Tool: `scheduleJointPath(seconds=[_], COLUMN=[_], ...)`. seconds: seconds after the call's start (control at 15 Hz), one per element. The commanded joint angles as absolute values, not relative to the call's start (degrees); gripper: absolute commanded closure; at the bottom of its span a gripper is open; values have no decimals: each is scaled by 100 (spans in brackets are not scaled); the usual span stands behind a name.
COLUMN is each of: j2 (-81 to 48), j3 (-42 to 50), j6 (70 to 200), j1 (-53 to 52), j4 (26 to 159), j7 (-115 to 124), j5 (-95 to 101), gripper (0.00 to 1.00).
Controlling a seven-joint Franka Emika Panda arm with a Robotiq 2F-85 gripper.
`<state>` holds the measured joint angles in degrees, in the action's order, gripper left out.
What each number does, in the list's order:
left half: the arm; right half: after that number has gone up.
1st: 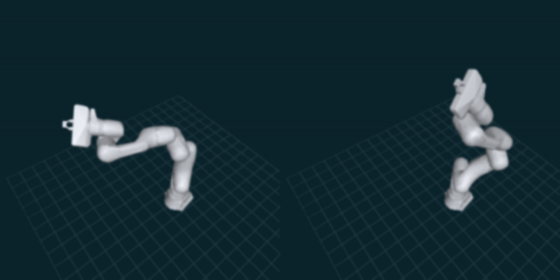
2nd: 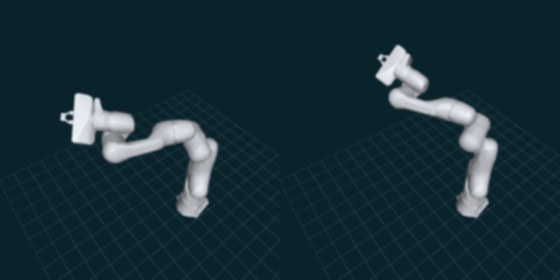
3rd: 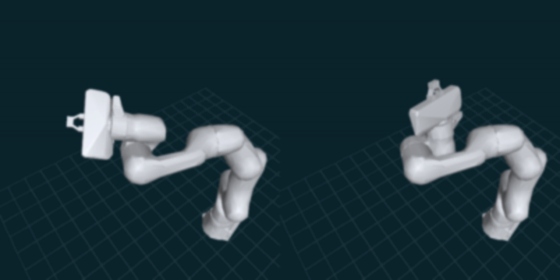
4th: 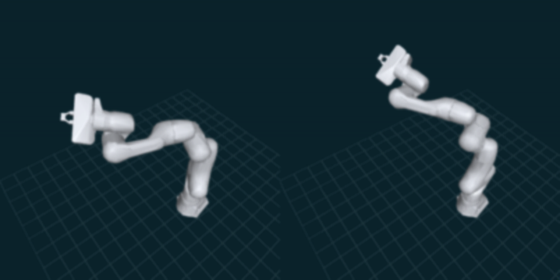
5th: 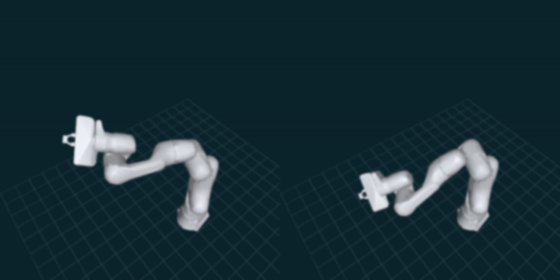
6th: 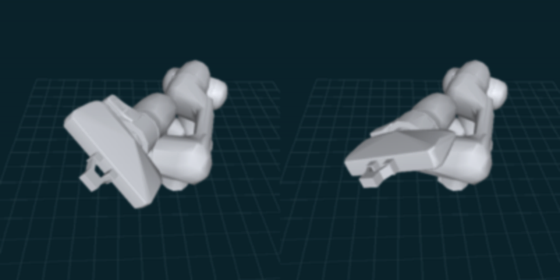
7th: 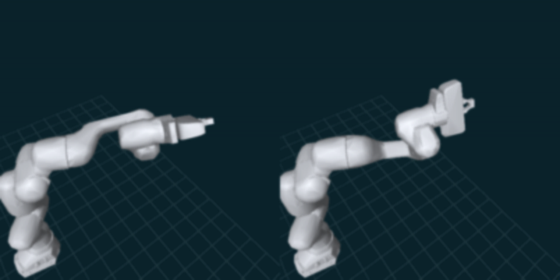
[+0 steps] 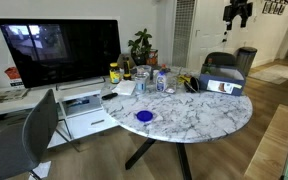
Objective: Remove the green bottle from the box and put it on the table.
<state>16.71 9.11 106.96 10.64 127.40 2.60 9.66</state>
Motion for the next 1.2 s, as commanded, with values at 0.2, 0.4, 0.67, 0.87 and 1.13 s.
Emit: scheduleJointPath(seconds=[0.2,0.4,0.67,0.87,1.13], j2=[-199,35,158,-393,-1215], j3=[1109,1104,1096,1234,1391], j6=[12362,12254,12243,12375,12535], j1=[1258,1195,1194,1305,1518], j4=[11999,12220,12211,11655,10918], j7=[989,742,740,735,470], j5=[1090,990,990,346,-599], gripper=[0,0,0,0,0])
